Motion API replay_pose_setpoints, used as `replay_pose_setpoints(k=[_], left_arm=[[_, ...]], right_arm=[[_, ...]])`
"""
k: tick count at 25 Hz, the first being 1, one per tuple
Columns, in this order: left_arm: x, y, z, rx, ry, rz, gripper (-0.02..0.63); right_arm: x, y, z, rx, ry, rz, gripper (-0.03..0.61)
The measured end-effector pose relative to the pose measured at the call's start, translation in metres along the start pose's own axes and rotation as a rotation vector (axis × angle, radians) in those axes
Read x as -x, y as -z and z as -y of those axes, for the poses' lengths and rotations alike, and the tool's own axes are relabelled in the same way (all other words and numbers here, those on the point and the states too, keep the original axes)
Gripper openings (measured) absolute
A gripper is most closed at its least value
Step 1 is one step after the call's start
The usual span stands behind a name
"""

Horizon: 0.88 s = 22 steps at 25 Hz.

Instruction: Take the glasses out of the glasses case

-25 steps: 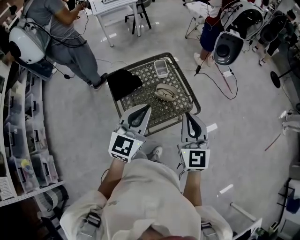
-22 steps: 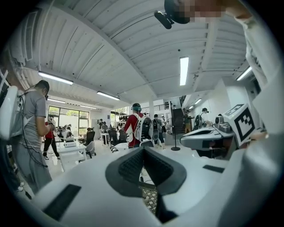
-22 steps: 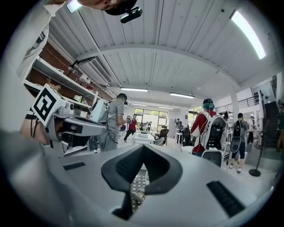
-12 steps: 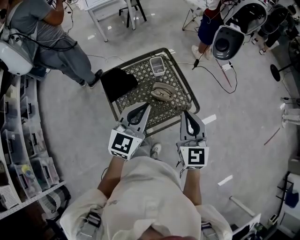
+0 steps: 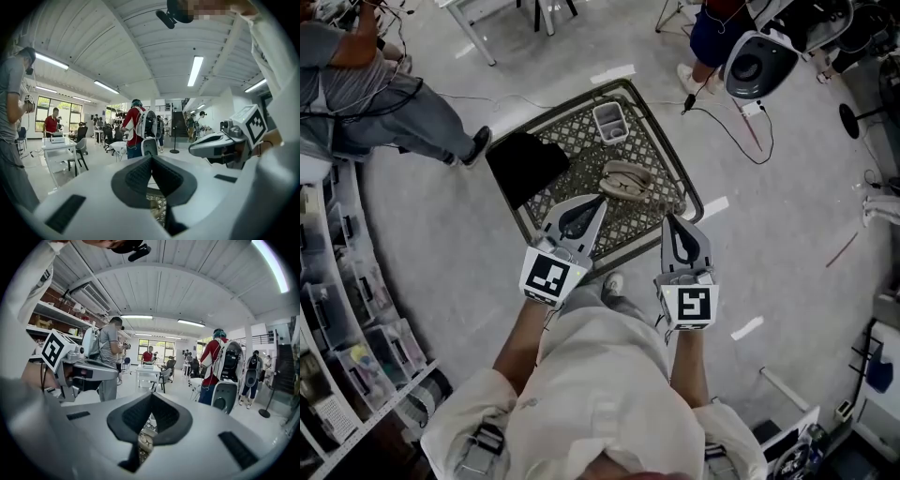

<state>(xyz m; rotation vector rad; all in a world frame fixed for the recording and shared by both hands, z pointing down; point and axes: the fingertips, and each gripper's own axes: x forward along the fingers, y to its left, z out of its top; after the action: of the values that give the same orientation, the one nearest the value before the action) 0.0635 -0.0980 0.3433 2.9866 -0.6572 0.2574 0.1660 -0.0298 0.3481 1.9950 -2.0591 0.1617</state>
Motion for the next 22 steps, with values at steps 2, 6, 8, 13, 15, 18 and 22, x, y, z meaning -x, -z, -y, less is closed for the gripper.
replay_pose_setpoints(k=[2,6,8,13,15,18,22], left_arm=[[-0.008,0.012,-0.009,0.011,0.016,-0.020,0.012],[-0.022,0.033,-0.025,0.029,0.033,-0.051,0.011],[-0.026,0.045,-0.029,0.042,0.039,-0.072,0.012],[-0.040,0.076,-0.036,0.087,0.033,-0.121,0.012],[-0.046,0.085,-0.040,0.100,0.021,-0.135,0.012],[-0.054,0.096,-0.044,0.111,0.000,-0.157,0.012],[-0.069,0.111,-0.045,0.122,-0.029,-0.189,0.012]], right_arm=[[-0.014,0.009,-0.004,-0.005,-0.009,-0.029,0.006],[-0.039,0.030,-0.011,0.002,-0.036,-0.064,0.006],[-0.050,0.044,-0.012,0.010,-0.043,-0.100,0.008],[-0.076,0.081,-0.010,0.028,-0.083,-0.181,0.008],[-0.086,0.091,-0.007,0.024,-0.103,-0.194,0.009],[-0.101,0.106,-0.004,0.020,-0.137,-0.218,0.012],[-0.116,0.131,0.002,0.012,-0.196,-0.265,0.017]])
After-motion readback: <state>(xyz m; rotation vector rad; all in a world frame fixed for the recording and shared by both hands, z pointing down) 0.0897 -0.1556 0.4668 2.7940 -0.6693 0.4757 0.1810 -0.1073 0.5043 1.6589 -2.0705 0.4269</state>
